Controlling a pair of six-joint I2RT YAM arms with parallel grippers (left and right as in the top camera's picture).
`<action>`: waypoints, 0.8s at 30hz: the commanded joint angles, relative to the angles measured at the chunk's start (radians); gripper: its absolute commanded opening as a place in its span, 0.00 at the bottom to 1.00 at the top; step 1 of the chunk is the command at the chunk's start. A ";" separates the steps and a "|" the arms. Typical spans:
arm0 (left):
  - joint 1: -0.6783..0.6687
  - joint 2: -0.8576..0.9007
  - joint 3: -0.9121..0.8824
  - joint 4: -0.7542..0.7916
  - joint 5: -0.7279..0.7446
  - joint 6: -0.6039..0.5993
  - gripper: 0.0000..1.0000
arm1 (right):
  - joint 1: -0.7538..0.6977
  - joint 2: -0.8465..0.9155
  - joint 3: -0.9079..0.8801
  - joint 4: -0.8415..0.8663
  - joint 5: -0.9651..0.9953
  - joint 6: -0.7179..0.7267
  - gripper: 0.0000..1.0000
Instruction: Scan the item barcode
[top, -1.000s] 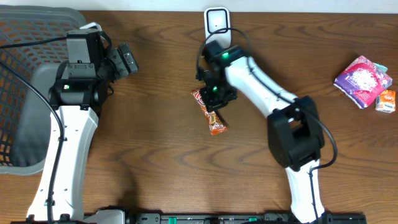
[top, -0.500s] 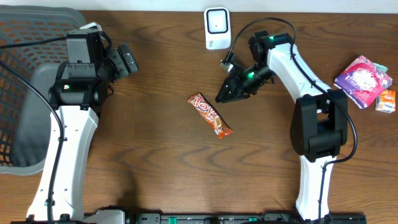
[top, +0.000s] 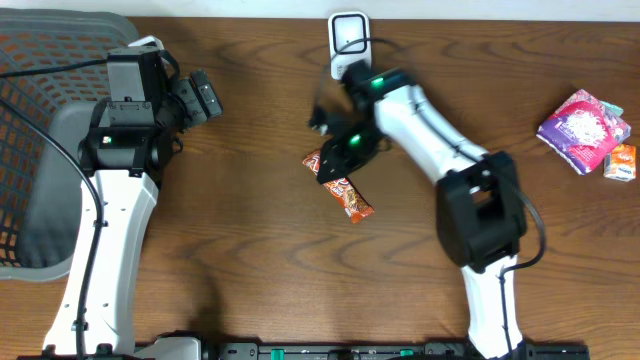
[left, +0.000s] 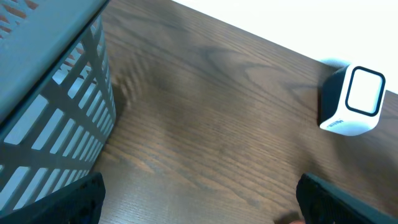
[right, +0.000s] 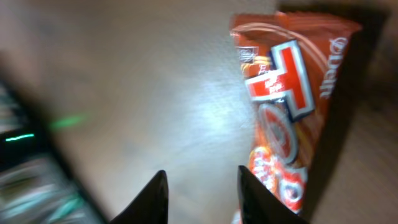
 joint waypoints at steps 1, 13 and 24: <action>0.000 0.005 0.012 0.000 -0.005 -0.002 0.98 | 0.097 -0.010 -0.005 0.027 0.447 0.134 0.36; 0.000 0.005 0.012 0.000 -0.005 -0.002 0.98 | 0.235 -0.008 -0.025 0.090 0.800 0.199 0.52; 0.000 0.005 0.012 0.000 -0.005 -0.002 0.98 | 0.243 -0.008 -0.225 0.243 0.815 0.210 0.53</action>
